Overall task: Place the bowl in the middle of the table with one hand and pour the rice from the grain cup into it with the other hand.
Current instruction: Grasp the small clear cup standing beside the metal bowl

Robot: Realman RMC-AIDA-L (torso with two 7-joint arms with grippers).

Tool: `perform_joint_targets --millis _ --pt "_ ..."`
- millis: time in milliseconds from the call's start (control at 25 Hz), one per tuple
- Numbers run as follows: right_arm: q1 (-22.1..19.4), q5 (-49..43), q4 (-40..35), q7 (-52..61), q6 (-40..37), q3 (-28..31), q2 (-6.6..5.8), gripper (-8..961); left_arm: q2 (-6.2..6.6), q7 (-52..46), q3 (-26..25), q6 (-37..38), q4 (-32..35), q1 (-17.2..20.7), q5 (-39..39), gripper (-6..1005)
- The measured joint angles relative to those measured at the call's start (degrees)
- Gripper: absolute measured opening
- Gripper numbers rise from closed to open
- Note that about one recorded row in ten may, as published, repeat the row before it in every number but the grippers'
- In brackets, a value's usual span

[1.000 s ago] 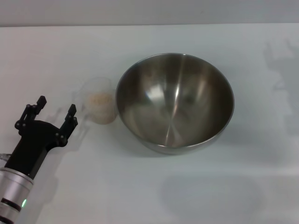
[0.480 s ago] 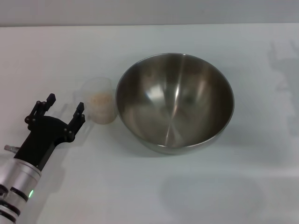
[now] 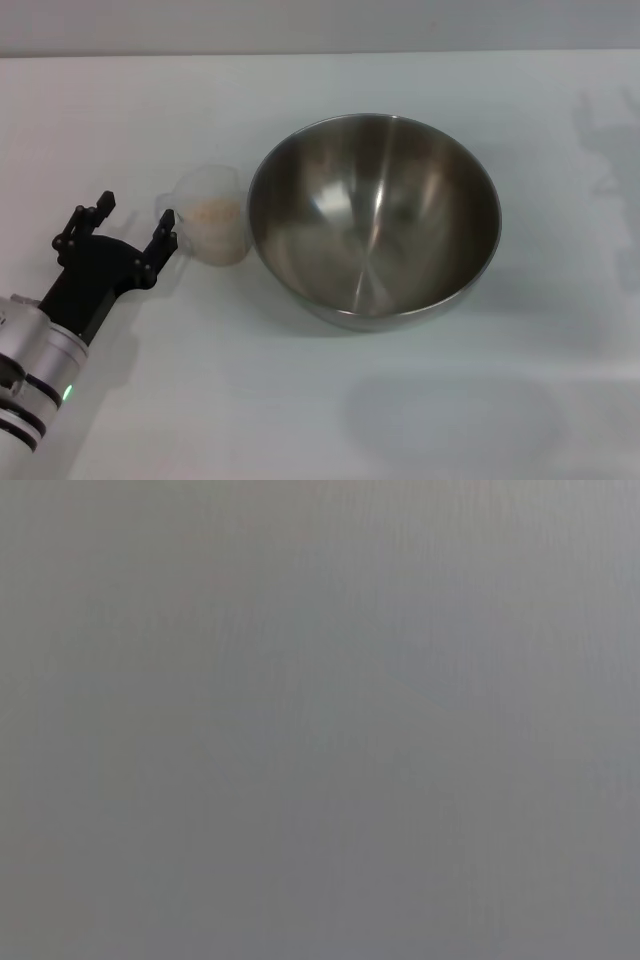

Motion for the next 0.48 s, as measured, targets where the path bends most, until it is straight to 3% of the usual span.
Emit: perform_joint_targets --millis 480 --pt "0.6 0.0 0.0 0.0 0.4 0.0 0.00 543 0.09 0.0 -3.1 -1.8 0.0 -1.1 0.0 739"
